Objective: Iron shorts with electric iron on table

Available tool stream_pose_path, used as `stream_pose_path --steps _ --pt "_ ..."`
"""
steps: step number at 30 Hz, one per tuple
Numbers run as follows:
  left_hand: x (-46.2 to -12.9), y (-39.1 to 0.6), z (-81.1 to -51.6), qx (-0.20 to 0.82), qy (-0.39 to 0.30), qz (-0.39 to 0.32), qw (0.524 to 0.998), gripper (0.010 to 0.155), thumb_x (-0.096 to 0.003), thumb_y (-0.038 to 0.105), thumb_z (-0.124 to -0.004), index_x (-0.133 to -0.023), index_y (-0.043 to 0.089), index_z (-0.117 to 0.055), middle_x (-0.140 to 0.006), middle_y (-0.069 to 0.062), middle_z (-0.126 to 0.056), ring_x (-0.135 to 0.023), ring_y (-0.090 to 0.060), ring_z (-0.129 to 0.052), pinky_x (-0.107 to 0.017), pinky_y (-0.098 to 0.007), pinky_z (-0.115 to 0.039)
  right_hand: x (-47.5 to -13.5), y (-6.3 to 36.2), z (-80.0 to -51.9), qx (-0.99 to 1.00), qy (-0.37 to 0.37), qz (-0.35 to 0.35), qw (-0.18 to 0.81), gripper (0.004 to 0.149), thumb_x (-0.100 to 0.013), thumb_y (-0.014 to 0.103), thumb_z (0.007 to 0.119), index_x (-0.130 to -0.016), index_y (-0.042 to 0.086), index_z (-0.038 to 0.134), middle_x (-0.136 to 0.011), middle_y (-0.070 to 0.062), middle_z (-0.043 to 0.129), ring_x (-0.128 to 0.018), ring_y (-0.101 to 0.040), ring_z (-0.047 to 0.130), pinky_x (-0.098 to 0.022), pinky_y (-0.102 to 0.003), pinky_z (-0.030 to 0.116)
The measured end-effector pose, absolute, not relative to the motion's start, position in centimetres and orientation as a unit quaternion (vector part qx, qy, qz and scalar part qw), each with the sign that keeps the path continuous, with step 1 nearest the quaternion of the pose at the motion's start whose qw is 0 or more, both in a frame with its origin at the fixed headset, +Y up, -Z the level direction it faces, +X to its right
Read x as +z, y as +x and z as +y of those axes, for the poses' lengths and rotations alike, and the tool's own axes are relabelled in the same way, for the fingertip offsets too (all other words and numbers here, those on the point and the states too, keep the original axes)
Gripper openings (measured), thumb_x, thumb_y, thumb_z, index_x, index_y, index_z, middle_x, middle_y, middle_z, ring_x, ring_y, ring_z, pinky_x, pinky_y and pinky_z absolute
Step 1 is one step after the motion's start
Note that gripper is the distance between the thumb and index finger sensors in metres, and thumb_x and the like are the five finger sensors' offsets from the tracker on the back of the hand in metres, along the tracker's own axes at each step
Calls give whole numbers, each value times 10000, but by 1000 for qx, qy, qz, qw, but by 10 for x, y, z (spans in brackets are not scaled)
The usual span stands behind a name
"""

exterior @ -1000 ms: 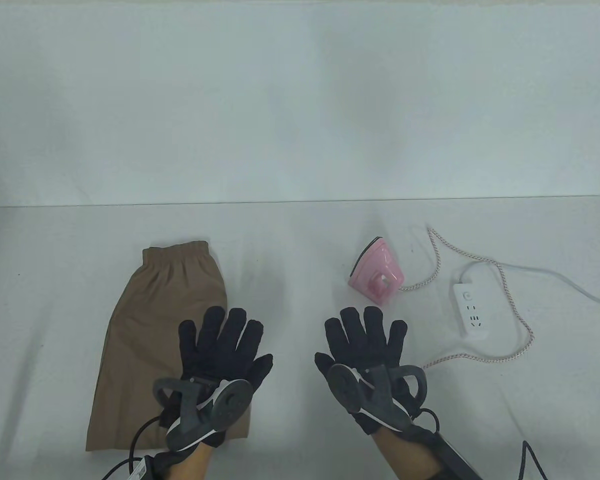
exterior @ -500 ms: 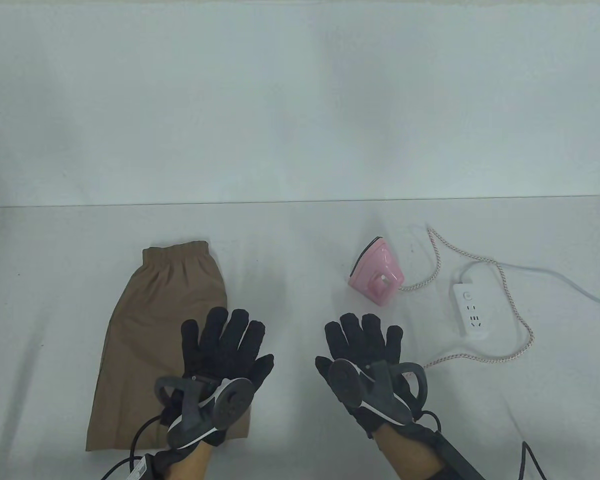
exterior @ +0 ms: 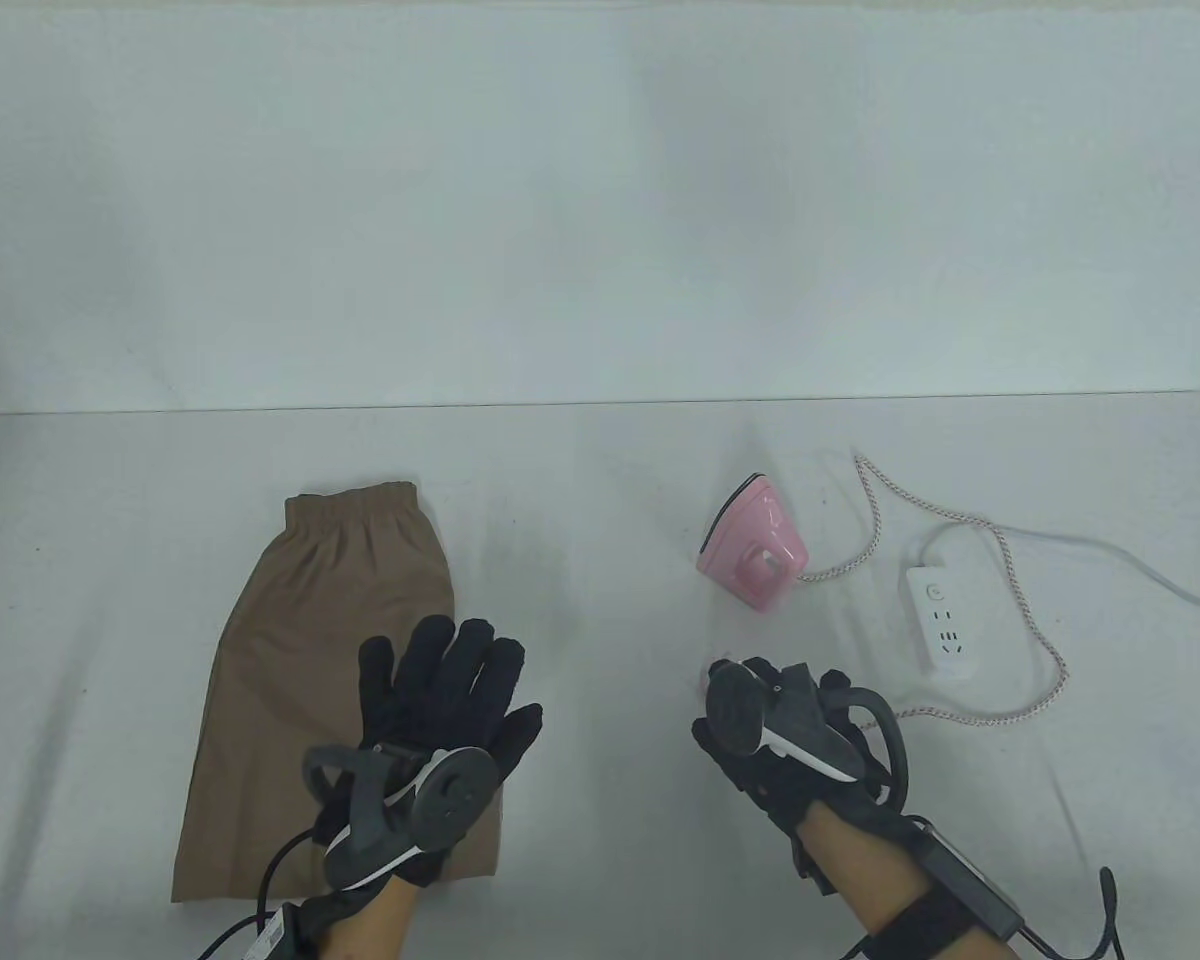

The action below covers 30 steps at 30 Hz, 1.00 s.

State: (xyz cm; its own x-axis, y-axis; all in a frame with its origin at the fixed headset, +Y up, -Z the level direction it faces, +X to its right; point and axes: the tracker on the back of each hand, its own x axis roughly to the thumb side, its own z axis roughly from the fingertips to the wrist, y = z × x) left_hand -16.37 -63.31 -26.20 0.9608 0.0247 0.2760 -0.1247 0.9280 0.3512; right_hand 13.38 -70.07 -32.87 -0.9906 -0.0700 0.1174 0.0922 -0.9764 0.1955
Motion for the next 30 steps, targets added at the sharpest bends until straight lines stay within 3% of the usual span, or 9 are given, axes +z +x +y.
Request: stream_pose_path --steps 9,16,24,26,30 --pt "-262 -168 -633 47 187 -130 973 628 -500 646 -705 -1048 338 -708 -1142 17 -723 -1086 -375 -669 -759 -708 -446 -362 142 -740 -981 -15 -189 42 765 -519 715 637 -1133 289 474 -1067 23 748 -942 -288 830 -722 -639 589" --pt "-264 -167 -635 50 180 -134 973 631 -500 647 -705 -1049 336 -707 -1140 17 -726 -1083 -373 -675 -757 -710 -445 -374 131 -749 -982 2 -169 87 843 -481 794 615 -1126 269 473 -996 50 764 -866 -250 865 -719 -611 621" --pt "-265 -163 -637 50 174 -142 973 630 -500 648 -704 -1047 337 -709 -1138 16 -729 -1081 -374 -679 -758 -710 -448 -388 125 -754 -983 23 -156 93 750 -484 780 629 -1055 298 562 -849 92 834 -740 -201 914 -707 -589 648" --pt "-265 -164 -637 54 171 -144 973 633 -500 649 -704 -1052 338 -702 -1141 17 -725 -1083 -372 -678 -758 -710 -447 -389 126 -755 -988 23 -136 70 684 -507 723 669 -1003 254 628 -749 103 883 -638 -177 954 -685 -573 682" --pt "-267 -166 -636 72 166 -153 972 631 -500 647 -704 -1050 338 -706 -1141 16 -726 -1084 -375 -675 -757 -712 -444 -389 126 -756 -991 19 -109 75 634 -517 663 708 -938 190 692 -681 117 921 -574 -159 988 -665 -561 713"
